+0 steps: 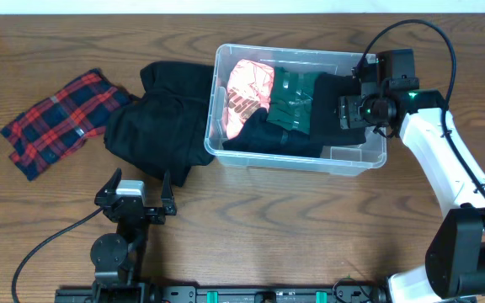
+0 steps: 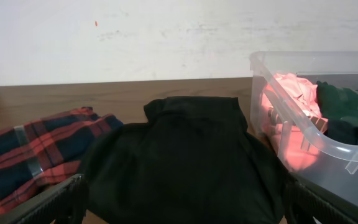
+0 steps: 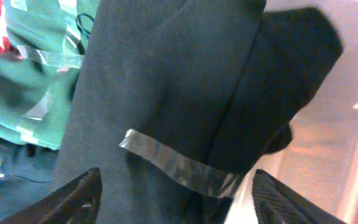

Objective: Pack container
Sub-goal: 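Lower the black garment into the bin's right side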

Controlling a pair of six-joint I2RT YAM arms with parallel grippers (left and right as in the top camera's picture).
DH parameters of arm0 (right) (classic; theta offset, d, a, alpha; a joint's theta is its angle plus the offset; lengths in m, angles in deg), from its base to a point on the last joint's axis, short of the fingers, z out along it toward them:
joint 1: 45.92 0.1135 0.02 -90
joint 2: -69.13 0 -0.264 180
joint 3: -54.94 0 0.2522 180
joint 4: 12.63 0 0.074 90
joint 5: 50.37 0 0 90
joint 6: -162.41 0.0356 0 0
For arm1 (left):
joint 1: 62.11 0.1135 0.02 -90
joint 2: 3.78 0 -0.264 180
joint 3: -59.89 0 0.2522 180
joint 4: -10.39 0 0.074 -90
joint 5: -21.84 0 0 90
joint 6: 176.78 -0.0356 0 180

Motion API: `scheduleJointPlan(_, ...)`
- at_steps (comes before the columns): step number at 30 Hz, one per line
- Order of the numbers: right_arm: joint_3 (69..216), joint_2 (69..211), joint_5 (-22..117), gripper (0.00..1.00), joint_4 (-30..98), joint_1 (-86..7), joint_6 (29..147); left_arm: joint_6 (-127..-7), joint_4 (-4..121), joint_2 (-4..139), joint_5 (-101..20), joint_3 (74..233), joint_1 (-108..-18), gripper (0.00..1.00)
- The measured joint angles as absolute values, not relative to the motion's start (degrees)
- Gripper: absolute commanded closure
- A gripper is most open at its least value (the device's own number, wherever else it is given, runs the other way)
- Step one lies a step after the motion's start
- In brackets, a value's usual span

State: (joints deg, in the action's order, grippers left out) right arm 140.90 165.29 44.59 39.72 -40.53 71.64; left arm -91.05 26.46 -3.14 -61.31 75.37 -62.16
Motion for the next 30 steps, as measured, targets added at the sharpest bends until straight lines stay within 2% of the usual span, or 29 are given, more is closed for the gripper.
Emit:
scheduleJointPlan(4,142.00,165.29,43.12,0.23,40.52,-40.53,70.22,-91.05,26.46,-3.14,-61.31,75.39,-62.16,0.02)
scheduleJointPlan(7,143.64,165.29,42.55,0.30,40.70,-40.53,69.65,-91.05,26.46,-3.14,-61.31,75.37,-62.16,0.02)
scheduleJointPlan(9,144.16,165.29,42.33,0.42,40.46,-40.38,69.08,-91.05,26.46,-3.14,-61.31,75.37,-62.16,0.02)
scheduleJointPlan(14,144.29,165.29,42.31,0.85,40.11,-40.16,68.56,-91.05,26.46,-3.14,-61.31,75.39,-62.16,0.02)
scheduleJointPlan(16,144.29,165.29,42.18,0.92,40.09,-40.16,68.51,-91.05,26.46,-3.14,-61.31,75.37,-62.16,0.02)
scheduleJointPlan(19,144.29,165.29,42.16,0.96,40.11,-40.16,68.62,-91.05,26.46,-3.14,-61.31,75.39,-62.16,0.02)
scheduleJointPlan(30,144.29,170.58,42.12,0.96,40.13,-40.16,68.62,-91.05,26.46,-3.14,-61.31,75.37,-62.16,0.02)
